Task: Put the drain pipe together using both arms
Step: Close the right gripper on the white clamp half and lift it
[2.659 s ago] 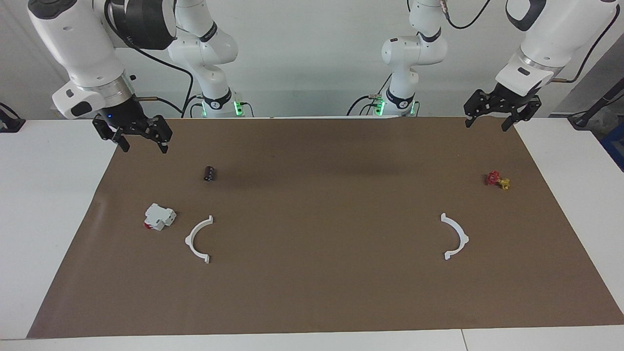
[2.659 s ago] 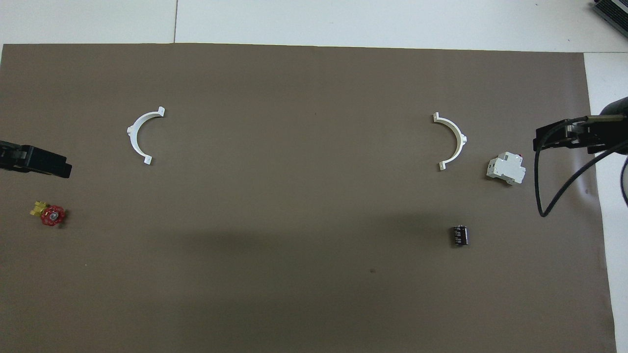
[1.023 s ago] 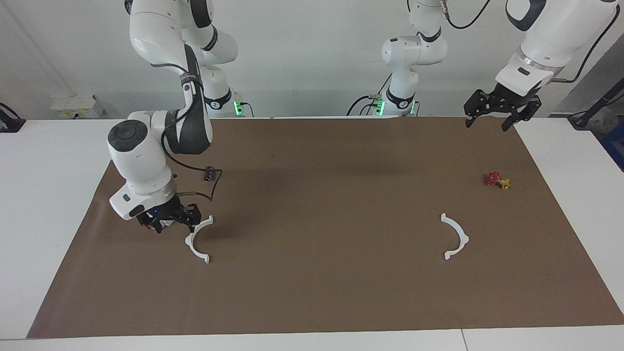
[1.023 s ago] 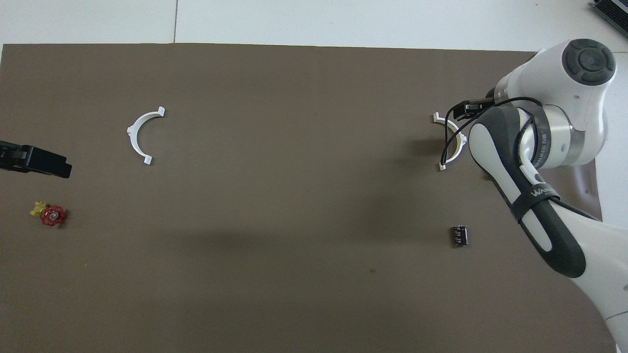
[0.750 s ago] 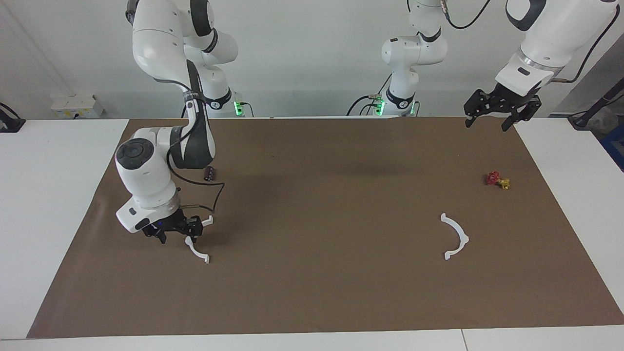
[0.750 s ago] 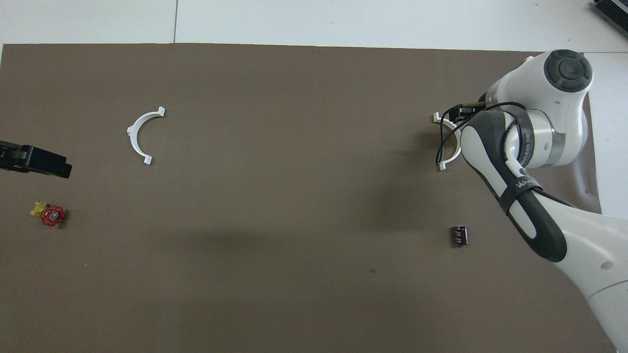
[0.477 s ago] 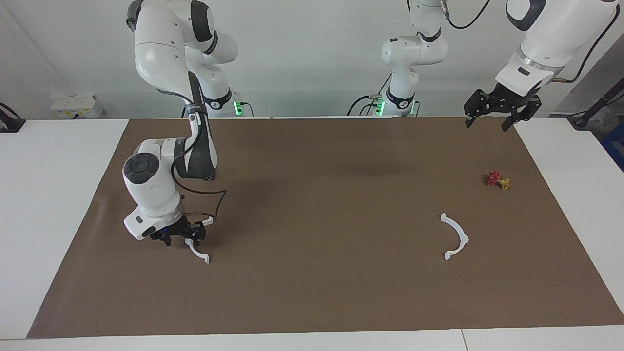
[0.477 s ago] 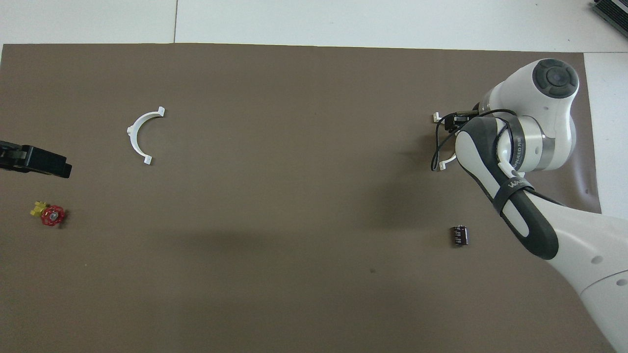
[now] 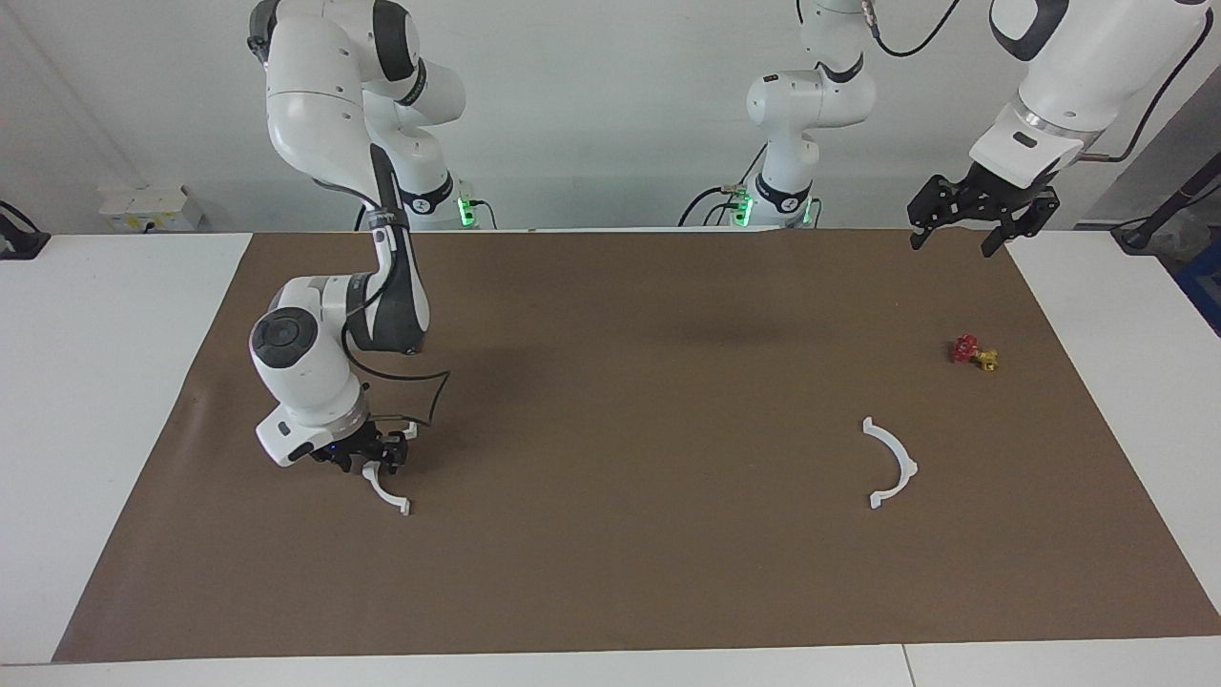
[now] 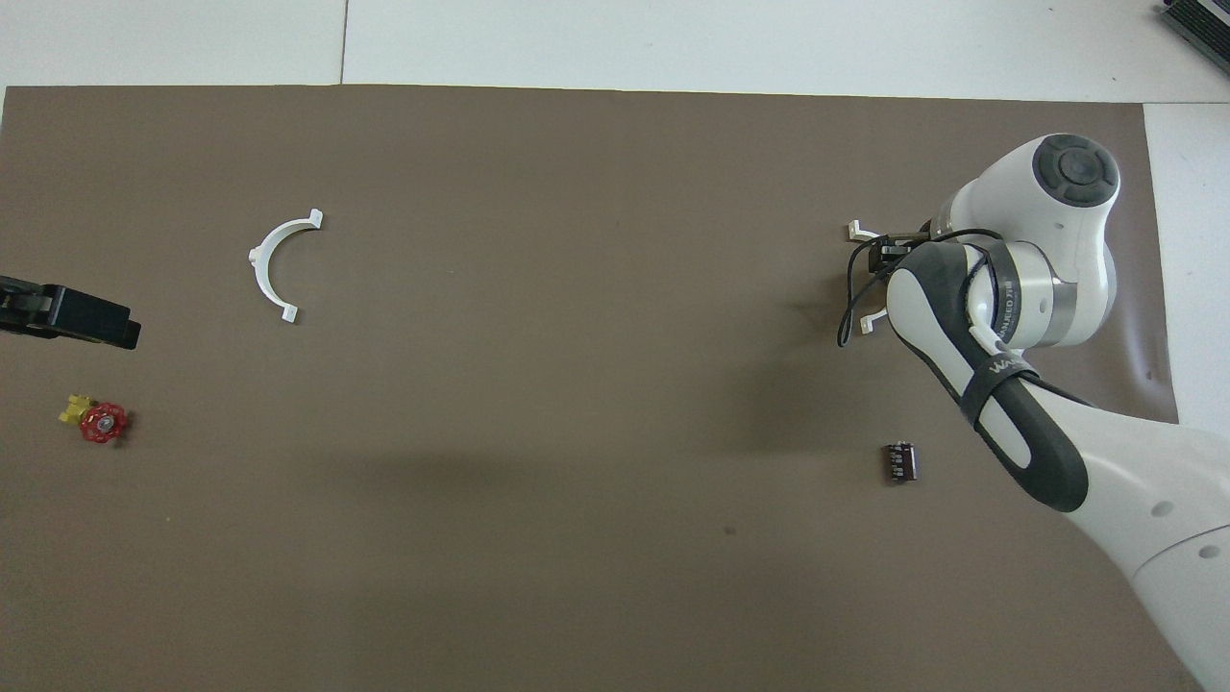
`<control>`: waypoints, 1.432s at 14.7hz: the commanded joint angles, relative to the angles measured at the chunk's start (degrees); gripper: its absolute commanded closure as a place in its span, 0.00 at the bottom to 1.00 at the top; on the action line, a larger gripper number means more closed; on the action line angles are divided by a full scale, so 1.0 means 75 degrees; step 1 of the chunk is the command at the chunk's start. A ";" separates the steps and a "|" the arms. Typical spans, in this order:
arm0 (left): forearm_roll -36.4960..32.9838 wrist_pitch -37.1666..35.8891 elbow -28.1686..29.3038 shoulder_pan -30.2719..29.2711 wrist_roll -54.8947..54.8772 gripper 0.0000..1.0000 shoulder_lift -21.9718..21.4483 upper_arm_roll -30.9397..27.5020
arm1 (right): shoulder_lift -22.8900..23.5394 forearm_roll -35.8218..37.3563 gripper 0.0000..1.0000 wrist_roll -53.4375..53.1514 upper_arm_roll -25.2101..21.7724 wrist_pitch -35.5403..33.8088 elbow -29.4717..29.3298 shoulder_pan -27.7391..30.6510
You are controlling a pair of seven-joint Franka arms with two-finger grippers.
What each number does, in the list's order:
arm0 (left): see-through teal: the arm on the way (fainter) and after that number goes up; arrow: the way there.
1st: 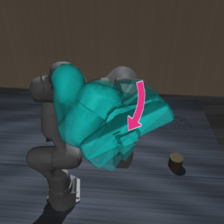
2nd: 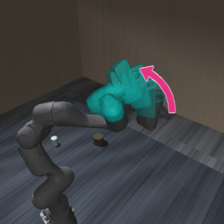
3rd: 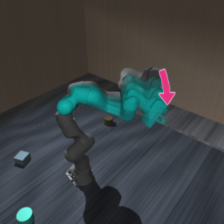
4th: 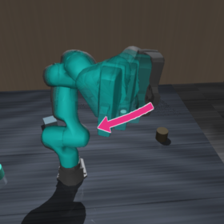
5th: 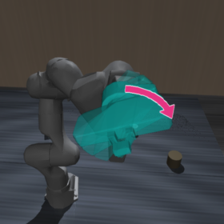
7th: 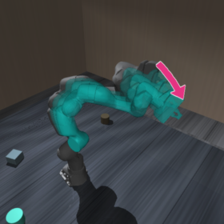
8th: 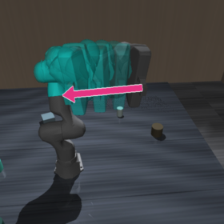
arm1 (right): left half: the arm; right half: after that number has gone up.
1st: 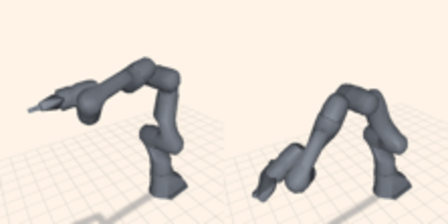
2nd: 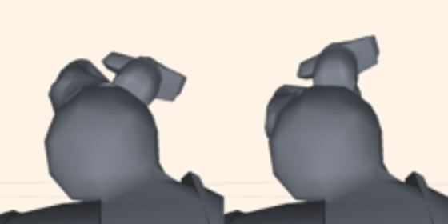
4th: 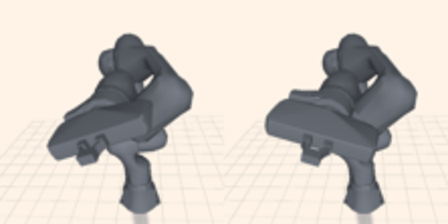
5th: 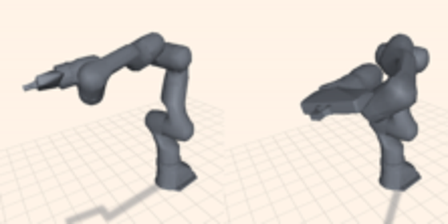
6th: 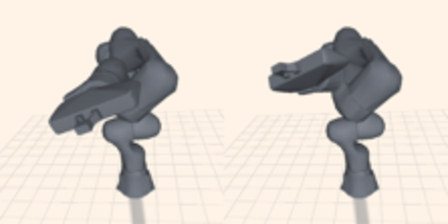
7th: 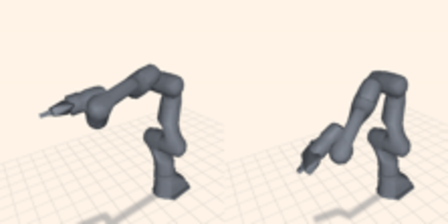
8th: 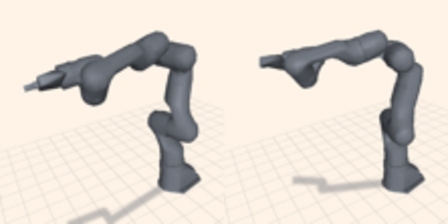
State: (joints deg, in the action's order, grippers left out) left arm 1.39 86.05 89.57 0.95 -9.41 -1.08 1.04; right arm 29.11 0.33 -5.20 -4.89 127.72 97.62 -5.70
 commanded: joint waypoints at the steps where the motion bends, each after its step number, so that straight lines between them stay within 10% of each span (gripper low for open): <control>1: -0.0103 -0.0059 0.0070 -0.0080 -0.0023 0.00 -0.0078 0.0049 | -0.0225 -0.0114 0.43 -0.0092 0.0054 0.0197 0.0378 0.0045; 7: -0.0103 -0.0059 0.0070 -0.0080 -0.0023 0.00 -0.0078 0.0049 | -0.0283 -0.0267 0.61 -0.0104 0.0054 0.0162 0.0507 0.0045; 12: -0.0103 -0.0059 0.0070 -0.0080 -0.0023 0.00 -0.0078 0.0049 | -0.0283 -0.0267 0.98 -0.0104 0.0054 0.0162 0.0496 0.0033; 21: -0.0103 -0.0059 0.0070 -0.0080 -0.0023 0.00 -0.0078 0.0049 | -0.0307 -0.0150 1.00 -0.0430 0.0066 -0.0889 -0.0522 -0.0481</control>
State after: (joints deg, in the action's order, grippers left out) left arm 1.39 86.05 89.57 0.95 -9.41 -1.08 1.04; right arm 27.66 -0.99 -5.74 -4.67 125.33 96.19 -7.69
